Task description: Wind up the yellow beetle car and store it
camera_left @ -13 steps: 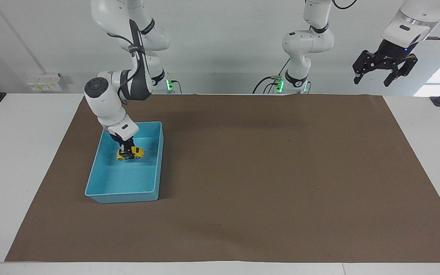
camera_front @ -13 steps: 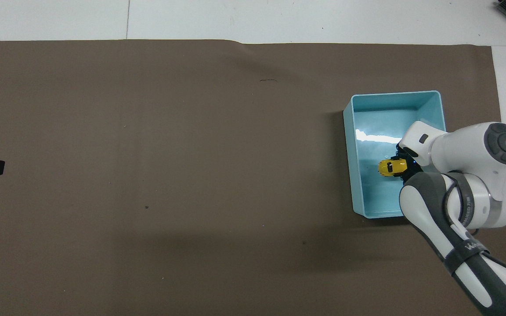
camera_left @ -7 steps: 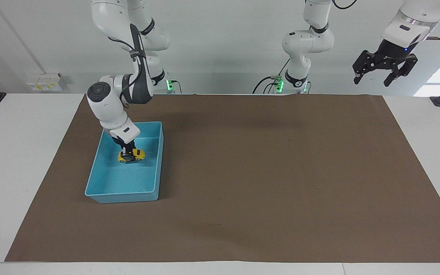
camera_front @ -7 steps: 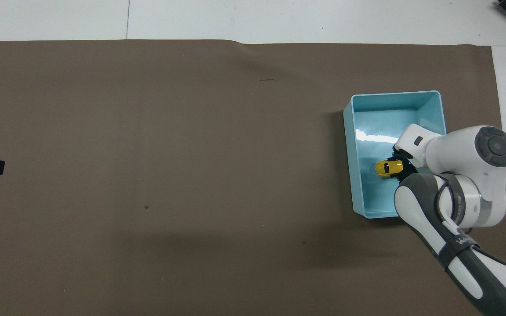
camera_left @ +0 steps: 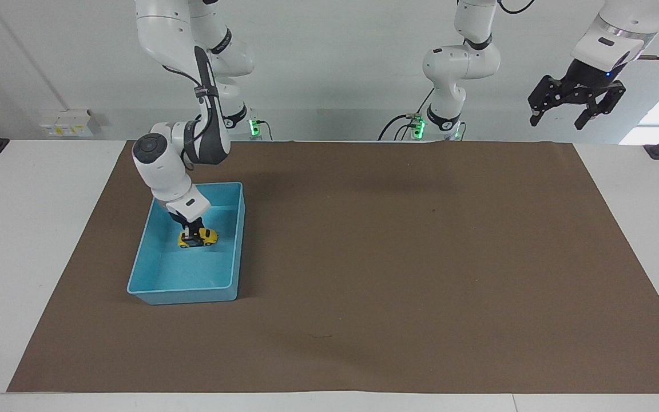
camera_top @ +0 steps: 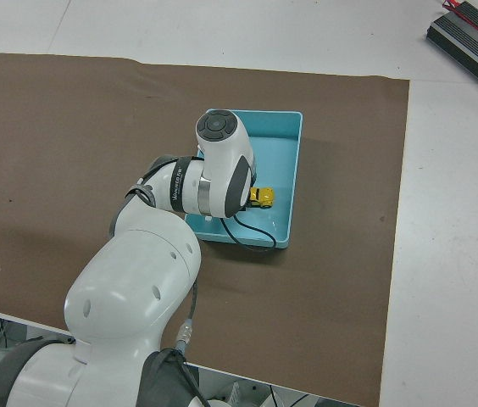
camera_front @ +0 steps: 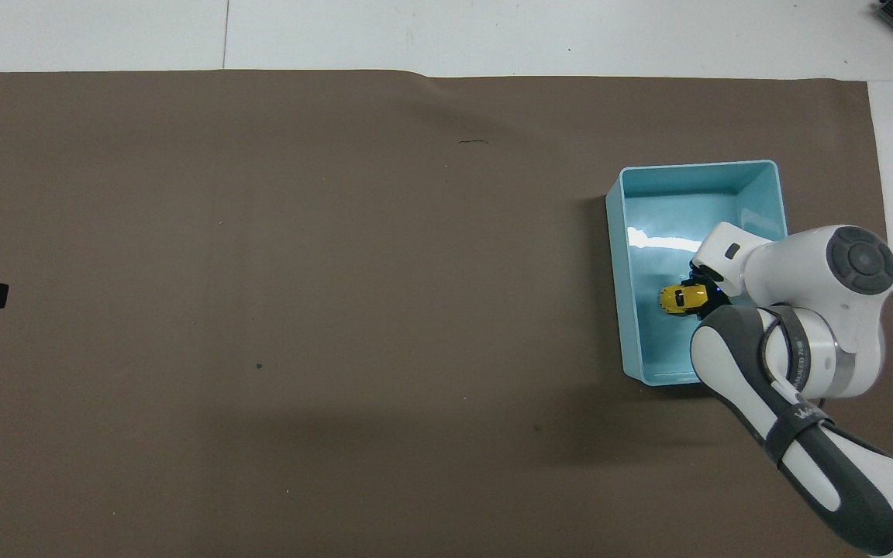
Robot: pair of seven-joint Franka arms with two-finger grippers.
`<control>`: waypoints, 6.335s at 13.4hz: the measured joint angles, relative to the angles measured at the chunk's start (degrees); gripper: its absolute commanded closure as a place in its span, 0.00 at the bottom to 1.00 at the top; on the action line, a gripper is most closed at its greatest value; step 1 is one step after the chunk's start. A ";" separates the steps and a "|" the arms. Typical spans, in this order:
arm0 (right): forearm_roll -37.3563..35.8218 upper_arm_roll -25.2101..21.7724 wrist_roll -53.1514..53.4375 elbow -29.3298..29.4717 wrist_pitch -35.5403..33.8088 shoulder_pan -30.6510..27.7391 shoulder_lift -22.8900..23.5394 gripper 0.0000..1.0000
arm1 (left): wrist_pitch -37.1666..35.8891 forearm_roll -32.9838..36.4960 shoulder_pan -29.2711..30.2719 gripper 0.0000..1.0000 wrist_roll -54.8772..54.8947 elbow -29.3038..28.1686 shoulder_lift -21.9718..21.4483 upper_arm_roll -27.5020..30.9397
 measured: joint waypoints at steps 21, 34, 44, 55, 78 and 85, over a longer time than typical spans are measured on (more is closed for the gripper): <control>0.00 0.33 0.00 4.55 -5.94 0.07 -1.03 0.00 | 0.00 0.00 0.00 0.00 -0.01 0.00 0.00 0.00; 0.00 0.34 0.00 12.30 -16.60 0.07 -3.55 0.00 | 0.00 0.00 0.00 0.00 -0.01 0.00 0.00 0.00; 0.16 0.63 0.19 19.69 -25.57 0.01 -5.39 0.00 | 0.00 0.00 0.00 0.00 -0.01 0.00 0.00 0.00; 0.20 3.58 7.96 21.52 -28.80 0.09 -9.50 0.00 | 0.00 0.00 0.00 0.00 -0.02 0.00 0.00 0.00; 0.25 1.52 58.69 32.52 -43.96 3.15 -13.54 0.00 | 0.00 0.00 0.00 0.00 -0.02 0.00 0.00 0.00; 0.25 1.45 86.51 36.54 -48.81 4.48 -13.57 0.00 | 0.00 0.00 0.00 0.00 -0.02 0.00 0.00 0.00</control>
